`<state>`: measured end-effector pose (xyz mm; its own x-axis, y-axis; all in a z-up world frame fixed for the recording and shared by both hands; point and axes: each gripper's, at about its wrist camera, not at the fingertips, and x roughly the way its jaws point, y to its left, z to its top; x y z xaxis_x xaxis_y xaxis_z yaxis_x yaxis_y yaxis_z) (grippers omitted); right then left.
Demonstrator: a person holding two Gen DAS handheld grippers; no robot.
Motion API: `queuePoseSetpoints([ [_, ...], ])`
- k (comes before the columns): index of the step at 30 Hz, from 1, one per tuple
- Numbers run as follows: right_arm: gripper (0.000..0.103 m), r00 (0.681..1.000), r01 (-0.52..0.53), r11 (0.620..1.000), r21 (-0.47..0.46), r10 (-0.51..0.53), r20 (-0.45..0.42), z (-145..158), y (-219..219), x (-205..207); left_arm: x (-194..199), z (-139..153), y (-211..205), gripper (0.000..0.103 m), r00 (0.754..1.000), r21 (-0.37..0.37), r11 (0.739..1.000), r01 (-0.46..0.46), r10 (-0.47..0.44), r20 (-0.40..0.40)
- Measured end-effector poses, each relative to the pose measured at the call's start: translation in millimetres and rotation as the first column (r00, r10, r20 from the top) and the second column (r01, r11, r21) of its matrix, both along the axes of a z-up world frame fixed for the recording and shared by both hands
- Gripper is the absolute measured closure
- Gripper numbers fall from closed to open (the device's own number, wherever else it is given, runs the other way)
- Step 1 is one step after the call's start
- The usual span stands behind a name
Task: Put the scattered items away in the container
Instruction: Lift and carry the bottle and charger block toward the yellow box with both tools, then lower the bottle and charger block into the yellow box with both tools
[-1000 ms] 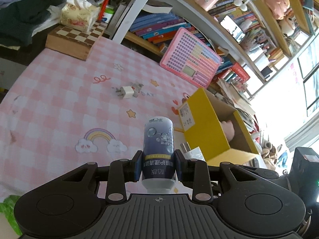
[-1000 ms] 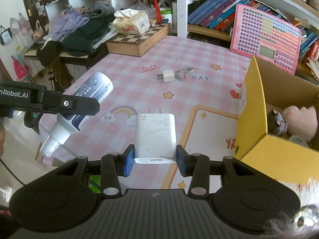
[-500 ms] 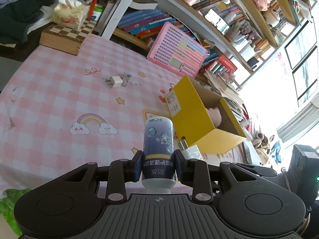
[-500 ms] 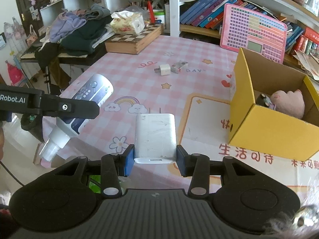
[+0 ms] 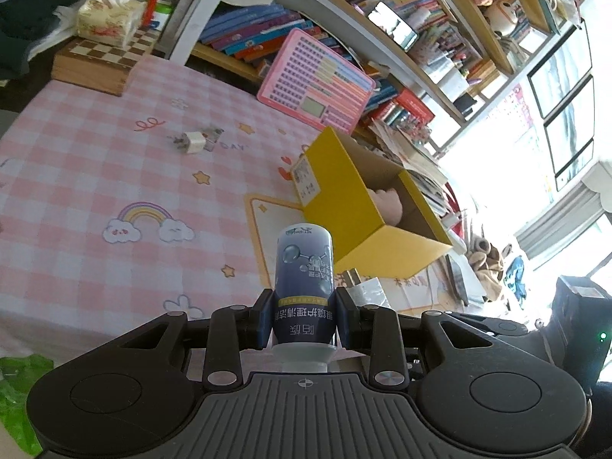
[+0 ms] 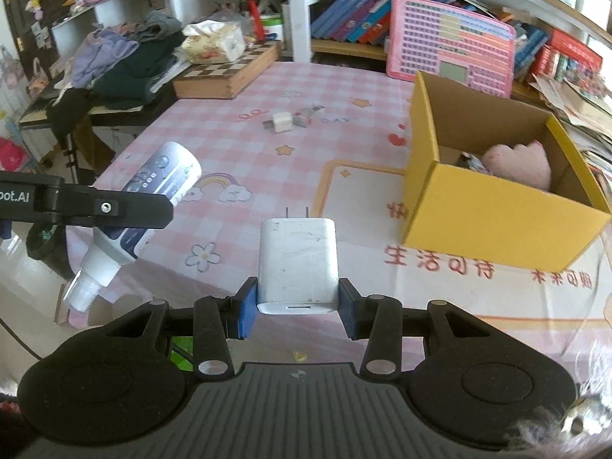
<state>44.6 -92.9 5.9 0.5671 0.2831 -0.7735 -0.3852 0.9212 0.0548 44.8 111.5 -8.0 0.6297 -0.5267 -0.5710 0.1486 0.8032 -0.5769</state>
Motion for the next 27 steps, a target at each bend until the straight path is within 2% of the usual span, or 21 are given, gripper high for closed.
queuePoseSetpoints([
  [14, 0.063, 0.992, 0.121, 0.993, -0.011, -0.121, -0.024, -3, -49, -8, 18, -4, -44, 0.072, 0.994, -0.002, 0.994, 0.107, -0.107, -0.018],
  [27, 0.063, 0.975, 0.220, 0.975, -0.018, -0.221, -0.034, -4, -87, -12, 38, -8, -86, 0.072, 0.976, -0.005, 0.977, 0.214, -0.214, -0.030],
])
